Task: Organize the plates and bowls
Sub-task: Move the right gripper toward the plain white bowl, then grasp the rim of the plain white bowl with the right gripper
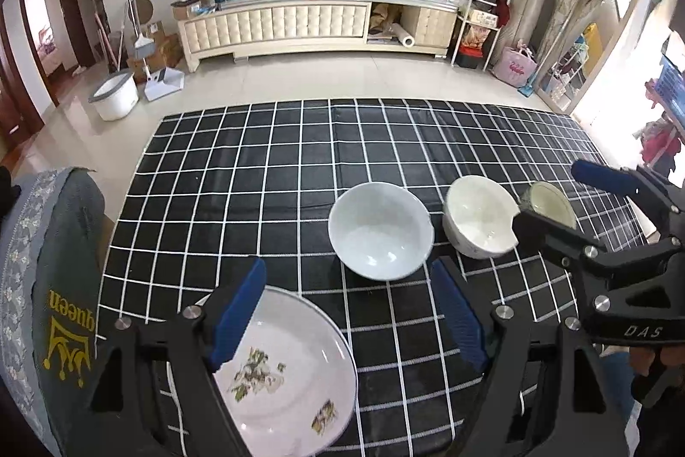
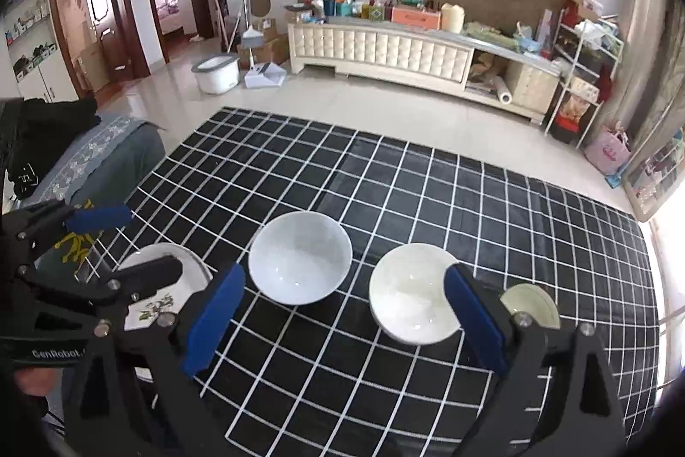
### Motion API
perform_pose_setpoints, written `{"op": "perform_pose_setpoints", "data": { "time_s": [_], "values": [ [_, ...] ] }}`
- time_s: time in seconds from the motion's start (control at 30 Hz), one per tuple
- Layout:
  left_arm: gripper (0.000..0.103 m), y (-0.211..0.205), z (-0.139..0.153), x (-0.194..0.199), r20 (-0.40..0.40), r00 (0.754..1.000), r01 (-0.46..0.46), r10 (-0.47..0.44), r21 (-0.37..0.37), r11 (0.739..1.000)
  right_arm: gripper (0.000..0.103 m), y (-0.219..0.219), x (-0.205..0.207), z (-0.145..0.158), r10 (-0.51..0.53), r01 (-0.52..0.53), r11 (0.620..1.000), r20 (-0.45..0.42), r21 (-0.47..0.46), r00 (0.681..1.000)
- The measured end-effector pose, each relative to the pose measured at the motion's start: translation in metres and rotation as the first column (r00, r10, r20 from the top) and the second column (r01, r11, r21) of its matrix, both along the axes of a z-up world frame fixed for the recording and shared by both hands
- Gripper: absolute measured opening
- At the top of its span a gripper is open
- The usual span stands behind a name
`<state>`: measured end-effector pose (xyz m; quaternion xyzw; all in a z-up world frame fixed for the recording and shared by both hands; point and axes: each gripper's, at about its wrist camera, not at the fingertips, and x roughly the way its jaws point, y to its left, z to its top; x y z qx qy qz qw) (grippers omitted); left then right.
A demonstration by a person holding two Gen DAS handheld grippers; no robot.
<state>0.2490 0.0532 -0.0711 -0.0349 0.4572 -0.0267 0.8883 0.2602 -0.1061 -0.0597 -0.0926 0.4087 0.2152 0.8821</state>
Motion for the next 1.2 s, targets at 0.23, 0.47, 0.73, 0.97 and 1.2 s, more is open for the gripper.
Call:
{"op": "perform_pose_setpoints", "data": {
  "time_s": [0.23,0.47,0.73,0.97,1.2],
  "values": [
    [0.078,0.01,-0.029,0.039,-0.057,0.998,0.008,-0.01,-0.036,0.999,0.096,0.008,0.036,-0.032,0.011,-0.012,1.0,-0.085,-0.01,0.996],
    [0.069,0.016,-0.067,0.073,-0.138,0.99,0.014,-0.02,-0.043,0.999,0.087,0.021,0.063,-0.066,0.048,-0.057,0.997,-0.153,-0.052,0.987],
    [0.045,0.021,-0.107,0.092,-0.242,0.969,0.016,-0.041,-0.106,0.994,0.06,0.027,0.085,-0.099,0.076,-0.1,0.99,-0.215,-0.101,0.974],
    [0.02,0.015,-0.125,0.093,-0.291,0.955,0.022,-0.051,-0.103,0.994,0.029,0.033,0.091,-0.121,0.076,-0.11,0.988,-0.273,-0.111,0.959],
    [0.011,0.012,-0.123,0.09,-0.289,0.956,0.025,-0.056,-0.109,0.994,0.011,0.033,0.087,-0.124,0.026,-0.051,0.995,-0.289,-0.082,0.957]
  ]
}}
